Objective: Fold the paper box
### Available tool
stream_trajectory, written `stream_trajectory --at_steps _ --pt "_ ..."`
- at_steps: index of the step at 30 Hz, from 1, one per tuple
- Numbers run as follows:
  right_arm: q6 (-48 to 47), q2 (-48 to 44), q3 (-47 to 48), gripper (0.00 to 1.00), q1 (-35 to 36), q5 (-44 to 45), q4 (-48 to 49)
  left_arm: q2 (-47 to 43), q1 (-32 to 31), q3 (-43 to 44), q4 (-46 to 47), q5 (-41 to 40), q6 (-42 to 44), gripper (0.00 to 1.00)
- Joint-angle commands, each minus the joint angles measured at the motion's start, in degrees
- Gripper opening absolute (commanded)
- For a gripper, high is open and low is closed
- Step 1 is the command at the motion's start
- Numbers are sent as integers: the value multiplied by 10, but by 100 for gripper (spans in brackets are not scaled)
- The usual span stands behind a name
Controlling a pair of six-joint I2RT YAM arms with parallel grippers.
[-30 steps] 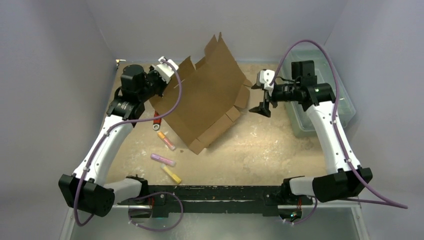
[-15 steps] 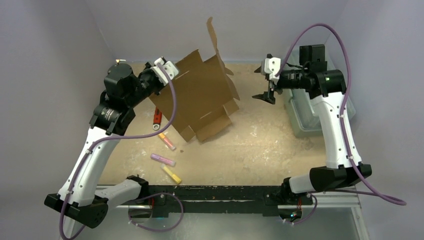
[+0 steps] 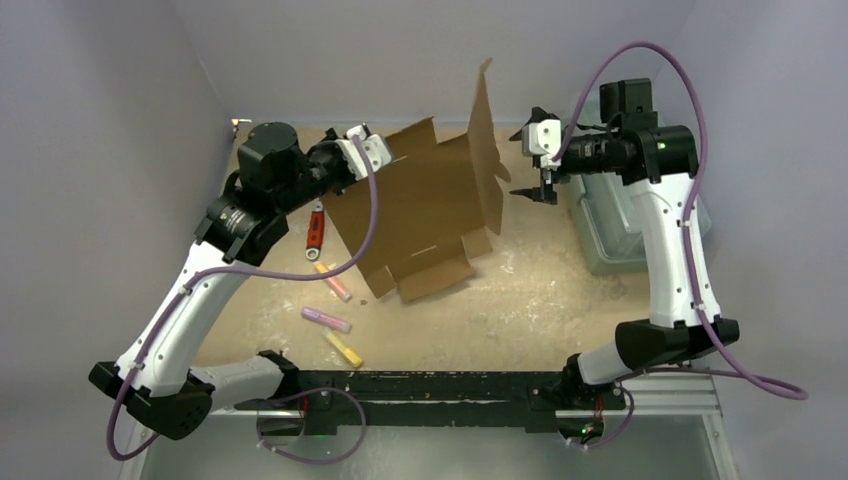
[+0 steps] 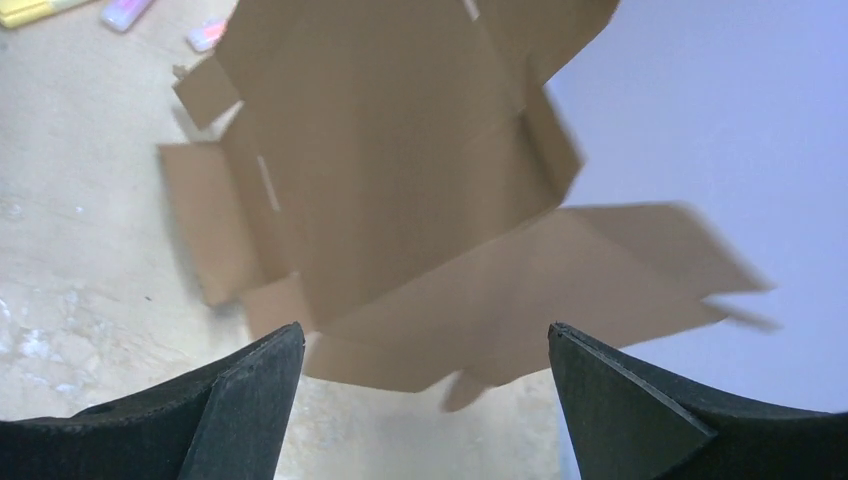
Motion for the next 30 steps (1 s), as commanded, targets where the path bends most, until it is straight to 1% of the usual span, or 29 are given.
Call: stream_trajectory --at_steps 1,5,9,11,13,16,20,23,27,30 --pt "-39 -16 60 96 1 23 -28 11 -28 49 10 -44 42 0" --pt "-42 -9 76 96 1 63 -13 26 -41 69 12 -90 67 0" --pt "-72 1 91 97 1 73 -19 41 -49 90 20 -136 83 0" --pt "-66 9 99 99 2 80 -1 43 -53 92 24 -147 93 0" --pt "-45 27 130 99 2 81 21 42 -58 90 25 -149 106 0" --pt "-20 59 171 99 2 64 28 36 -65 80 26 -151 141 0" --pt "-15 71 168 99 1 20 28 31 -80 75 17 -159 183 0" --pt "-30 74 156 99 3 7 33 27 -90 71 7 -150 210 0" --pt "-85 81 154 99 14 4 24 26 -98 66 -6 -134 245 0" --pt "-95 89 160 99 31 30 28 26 -99 63 -9 -128 260 0"
